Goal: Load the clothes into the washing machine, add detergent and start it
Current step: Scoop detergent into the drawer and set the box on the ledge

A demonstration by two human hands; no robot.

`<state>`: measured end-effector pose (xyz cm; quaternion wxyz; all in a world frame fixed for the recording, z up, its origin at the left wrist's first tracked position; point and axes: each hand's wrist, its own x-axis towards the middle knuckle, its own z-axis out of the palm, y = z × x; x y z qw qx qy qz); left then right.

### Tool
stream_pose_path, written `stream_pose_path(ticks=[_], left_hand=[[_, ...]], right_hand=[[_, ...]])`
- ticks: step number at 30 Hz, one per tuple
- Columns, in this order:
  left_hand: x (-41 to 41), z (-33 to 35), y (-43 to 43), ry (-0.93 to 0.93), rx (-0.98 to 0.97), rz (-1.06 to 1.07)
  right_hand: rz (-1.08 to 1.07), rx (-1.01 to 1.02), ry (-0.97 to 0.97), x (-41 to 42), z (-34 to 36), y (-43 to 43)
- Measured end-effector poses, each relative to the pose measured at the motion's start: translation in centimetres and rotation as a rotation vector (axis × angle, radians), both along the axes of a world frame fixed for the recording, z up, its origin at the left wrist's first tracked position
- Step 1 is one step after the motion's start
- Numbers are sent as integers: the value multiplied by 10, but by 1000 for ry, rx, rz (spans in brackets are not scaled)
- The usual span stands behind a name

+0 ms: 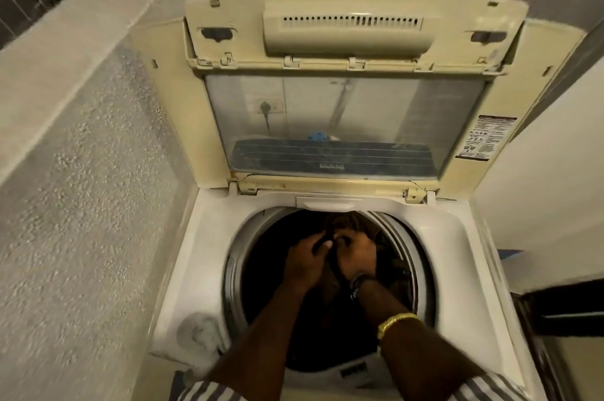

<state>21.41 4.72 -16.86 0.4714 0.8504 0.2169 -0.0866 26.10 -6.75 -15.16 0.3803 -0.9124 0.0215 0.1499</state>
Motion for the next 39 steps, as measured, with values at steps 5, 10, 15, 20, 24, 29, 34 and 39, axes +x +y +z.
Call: stream_pose_path(ticks=[5,10,15,20,24,29,34,39], left_hand=[[13,40,-5,-67,-325,408],[22,46,-5,-78,-844,706],[21,60,-1,-92,-1140,817],[19,62,4,-110,-1244,875],[22,63,4,-104,-1263,877],[28,58,2,-101,-1271,905],[37,57,1,-82,-1269,923],[41,59,0,-84,-1262,917]], right_hand=[[-239,292,46,-2,34,14],[-441,539,166,3,29,25],[-635,957,347,7,30,35],[-724,1154,453,9,39,35],[-770,1211,484,13,37,33],[-775,1253,515,19,36,30],[-797,1278,526,25,33,29],[-773,1283,514,27,27,30]])
